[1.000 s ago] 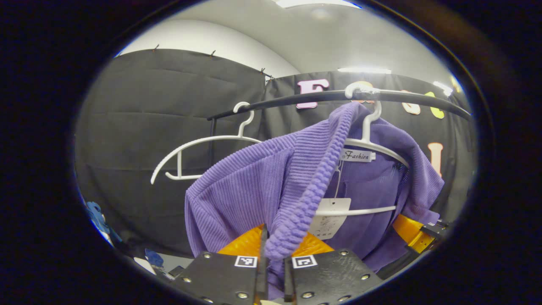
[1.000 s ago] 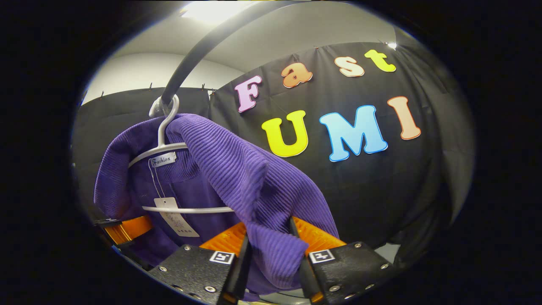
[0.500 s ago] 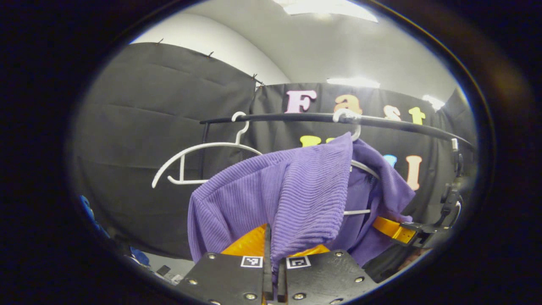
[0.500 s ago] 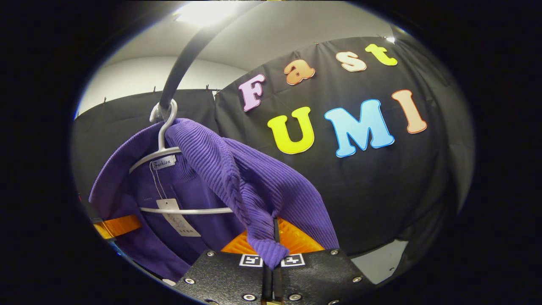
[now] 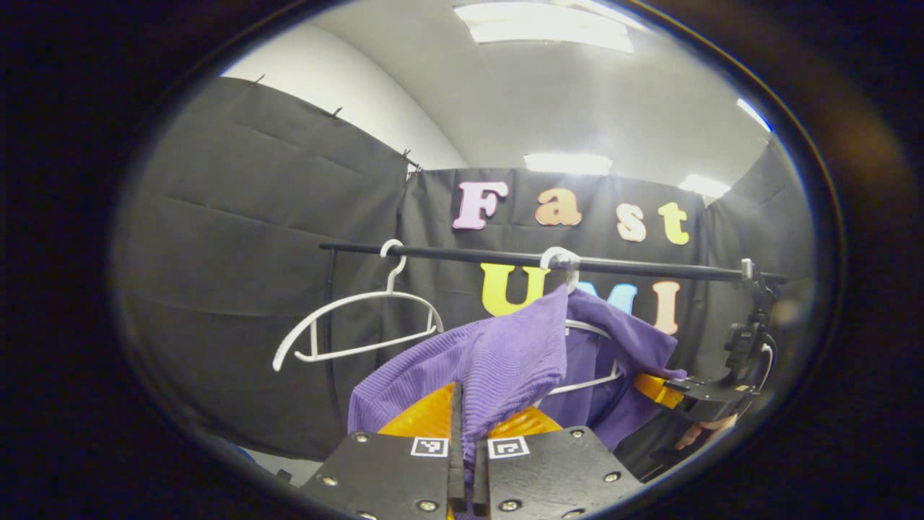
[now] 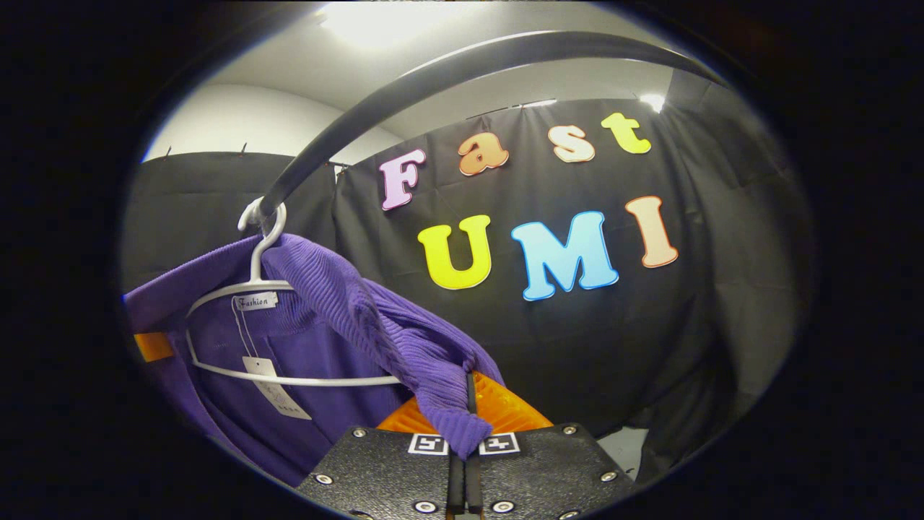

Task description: Grasp the clothes on the hanger with both hands and then place them into the laundry hamper below.

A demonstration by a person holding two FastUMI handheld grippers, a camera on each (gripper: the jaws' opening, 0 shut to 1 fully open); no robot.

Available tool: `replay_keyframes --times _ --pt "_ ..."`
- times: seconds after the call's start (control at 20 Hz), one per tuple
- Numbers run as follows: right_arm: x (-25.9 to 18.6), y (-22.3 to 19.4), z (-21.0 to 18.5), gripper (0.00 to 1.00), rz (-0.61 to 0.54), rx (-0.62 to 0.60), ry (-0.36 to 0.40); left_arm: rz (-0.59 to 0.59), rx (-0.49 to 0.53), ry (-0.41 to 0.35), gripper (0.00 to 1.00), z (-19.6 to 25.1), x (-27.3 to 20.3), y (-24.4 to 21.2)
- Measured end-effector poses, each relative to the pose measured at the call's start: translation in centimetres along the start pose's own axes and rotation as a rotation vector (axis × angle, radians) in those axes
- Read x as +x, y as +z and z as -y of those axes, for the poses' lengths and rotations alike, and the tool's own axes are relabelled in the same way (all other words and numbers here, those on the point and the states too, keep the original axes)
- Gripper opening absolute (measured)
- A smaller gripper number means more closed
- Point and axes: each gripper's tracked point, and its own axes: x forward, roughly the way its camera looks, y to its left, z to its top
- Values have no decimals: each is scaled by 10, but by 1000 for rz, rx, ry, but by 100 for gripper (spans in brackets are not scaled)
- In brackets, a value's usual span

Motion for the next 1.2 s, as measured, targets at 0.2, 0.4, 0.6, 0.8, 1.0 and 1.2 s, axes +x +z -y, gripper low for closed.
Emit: replay_keyframes --times 0.2,0.4,0.6,0.8,1.0,1.2 --pt "-11 17 8 0 52 -57 -55 47 -15 -6 11 -25 -1 21" --pt "-9 28 13 0 90 -85 -103 77 -25 -24 0 -54 11 38" --pt "-21 50 19 2 140 -134 -135 47 -45 -75 0 -73 20 46" --pt "-27 50 18 1 142 -148 -141 7 -83 -117 5 -88 31 51" --pt "-30 49 6 2 140 -158 -137 -37 -25 -153 11 -101 43 57" --pt "-30 43 3 2 121 -146 -132 -89 9 -193 11 -108 42 65"
